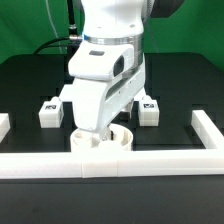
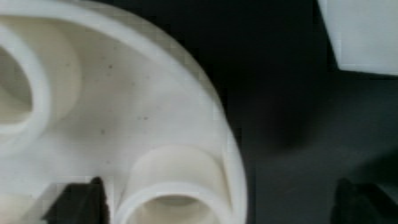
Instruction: Assemble stool
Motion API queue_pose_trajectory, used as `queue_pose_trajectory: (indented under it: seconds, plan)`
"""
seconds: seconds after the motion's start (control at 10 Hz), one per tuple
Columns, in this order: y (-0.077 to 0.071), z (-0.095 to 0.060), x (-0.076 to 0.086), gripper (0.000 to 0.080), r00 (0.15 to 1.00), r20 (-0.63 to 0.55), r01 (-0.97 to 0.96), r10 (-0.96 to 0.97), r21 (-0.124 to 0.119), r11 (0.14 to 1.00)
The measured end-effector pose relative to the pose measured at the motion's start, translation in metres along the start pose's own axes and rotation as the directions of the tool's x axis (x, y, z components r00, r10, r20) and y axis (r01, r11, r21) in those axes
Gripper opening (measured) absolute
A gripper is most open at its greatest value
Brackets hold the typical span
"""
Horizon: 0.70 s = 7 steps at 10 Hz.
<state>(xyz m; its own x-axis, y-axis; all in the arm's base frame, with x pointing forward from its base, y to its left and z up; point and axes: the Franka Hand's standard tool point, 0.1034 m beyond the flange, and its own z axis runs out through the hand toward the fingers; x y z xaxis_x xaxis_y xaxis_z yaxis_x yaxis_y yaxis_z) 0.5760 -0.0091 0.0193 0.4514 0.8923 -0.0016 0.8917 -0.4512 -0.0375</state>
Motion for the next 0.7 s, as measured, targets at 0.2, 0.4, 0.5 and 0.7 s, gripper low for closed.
queue_pose_trajectory:
  seconds: [0.2,0.4,0.5,0.7]
  plan:
    - [0.0001,-0.0001,-0.0001,0.0371,1.0,0.0,0.0,0.0,0.0,1.0]
    - [0.0001,-0.0001,-0.0001,0.0316,1.0,0.0,0.0,0.0,0.0,1.0]
    - [0.0001,-0.0001,-0.0001,0.0316,1.0,0.0,0.0,0.0,0.0,1.0]
    - [0.0001,-0.0001,-0.0001,0.0316,1.0,0.0,0.0,0.0,0.0,1.0]
